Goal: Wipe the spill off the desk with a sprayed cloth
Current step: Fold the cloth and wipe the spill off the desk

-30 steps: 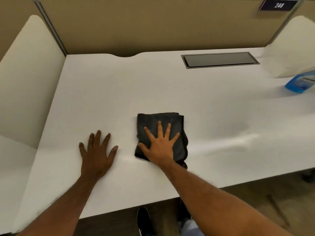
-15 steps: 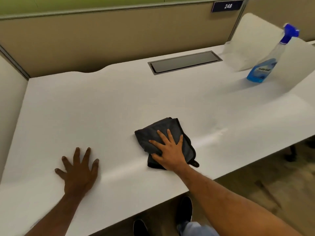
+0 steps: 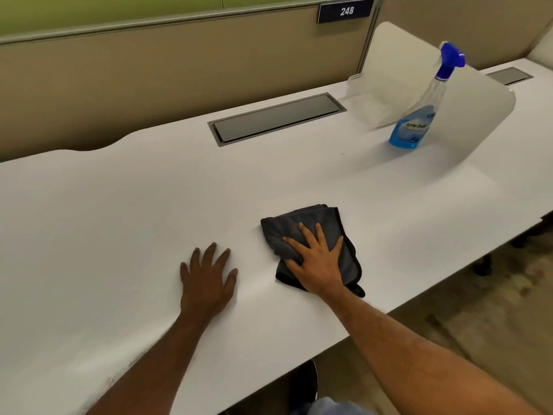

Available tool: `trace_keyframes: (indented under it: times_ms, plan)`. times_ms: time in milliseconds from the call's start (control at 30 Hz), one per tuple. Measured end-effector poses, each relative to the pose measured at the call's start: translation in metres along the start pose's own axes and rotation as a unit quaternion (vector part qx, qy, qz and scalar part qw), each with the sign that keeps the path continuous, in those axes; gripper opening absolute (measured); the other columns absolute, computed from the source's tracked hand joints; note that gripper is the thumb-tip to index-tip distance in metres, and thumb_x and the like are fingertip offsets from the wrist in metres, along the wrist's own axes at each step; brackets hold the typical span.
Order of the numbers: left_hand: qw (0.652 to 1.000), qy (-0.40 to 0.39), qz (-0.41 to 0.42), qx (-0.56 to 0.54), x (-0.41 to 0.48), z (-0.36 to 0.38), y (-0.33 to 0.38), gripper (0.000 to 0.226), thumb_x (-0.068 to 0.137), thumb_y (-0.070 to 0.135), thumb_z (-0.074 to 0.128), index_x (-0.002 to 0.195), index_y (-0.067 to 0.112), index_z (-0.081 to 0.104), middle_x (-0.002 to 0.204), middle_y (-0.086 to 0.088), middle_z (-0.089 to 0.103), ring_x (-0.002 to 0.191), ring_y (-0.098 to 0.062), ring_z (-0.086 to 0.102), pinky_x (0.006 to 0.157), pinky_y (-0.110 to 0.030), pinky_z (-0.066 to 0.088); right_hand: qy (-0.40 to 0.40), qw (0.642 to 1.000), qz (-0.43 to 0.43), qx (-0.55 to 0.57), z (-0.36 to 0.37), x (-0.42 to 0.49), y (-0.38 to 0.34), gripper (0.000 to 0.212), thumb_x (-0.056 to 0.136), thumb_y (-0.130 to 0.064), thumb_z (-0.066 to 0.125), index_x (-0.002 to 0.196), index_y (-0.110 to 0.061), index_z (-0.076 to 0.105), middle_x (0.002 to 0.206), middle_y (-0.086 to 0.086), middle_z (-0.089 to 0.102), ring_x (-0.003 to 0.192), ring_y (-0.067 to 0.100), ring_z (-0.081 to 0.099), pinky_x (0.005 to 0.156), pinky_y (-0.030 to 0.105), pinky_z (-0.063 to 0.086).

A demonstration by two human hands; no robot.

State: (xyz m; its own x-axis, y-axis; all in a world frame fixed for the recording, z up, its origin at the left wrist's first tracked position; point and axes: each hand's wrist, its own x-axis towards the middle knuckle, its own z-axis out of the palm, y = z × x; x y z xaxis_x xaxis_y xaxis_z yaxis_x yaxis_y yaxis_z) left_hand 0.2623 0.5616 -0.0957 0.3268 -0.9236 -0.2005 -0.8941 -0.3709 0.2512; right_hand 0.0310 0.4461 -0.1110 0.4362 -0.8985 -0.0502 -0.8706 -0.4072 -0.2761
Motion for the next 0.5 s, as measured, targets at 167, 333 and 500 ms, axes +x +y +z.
trace_keyframes:
  times_ms: [167,333,500]
  plan:
    - [0.998,0.05,0.027,-0.017,0.032,0.002,0.048,0.056,0.091,0.053,0.037,0.134,0.024,0.06,0.139,-0.007,0.053,0.128,-0.028,0.048,0.105,-0.043,0.036,-0.011,1.0,-0.016,0.002,-0.005,0.008,0.01,0.062,0.084,-0.072,0.031,0.142,-0.052,0.032,0.165,-0.008,0.007,0.151,0.026,-0.009,0.108,0.071,-0.018]
    - [0.996,0.055,-0.005,-0.076,0.046,0.004,0.097,0.044,0.095,0.054,0.046,0.113,0.021,0.069,0.107,-0.003,0.065,0.1,-0.023,0.061,0.087,-0.039,0.045,-0.036,0.984,-0.024,0.175,-0.021,0.009,0.026,0.062,0.083,-0.075,0.041,0.137,-0.045,0.045,0.162,-0.014,0.015,0.151,0.014,-0.004,0.115,0.061,-0.015]
    - [0.967,0.035,-0.116,-0.224,0.047,0.005,0.129,0.048,0.085,0.058,0.061,0.109,0.016,0.063,0.105,-0.001,0.067,0.097,-0.022,0.065,0.091,-0.042,0.051,0.099,0.971,0.097,0.196,-0.045,0.011,0.066,0.056,0.083,-0.047,0.064,0.134,-0.029,0.049,0.143,0.0,0.042,0.133,0.021,0.039,0.11,0.041,0.029]
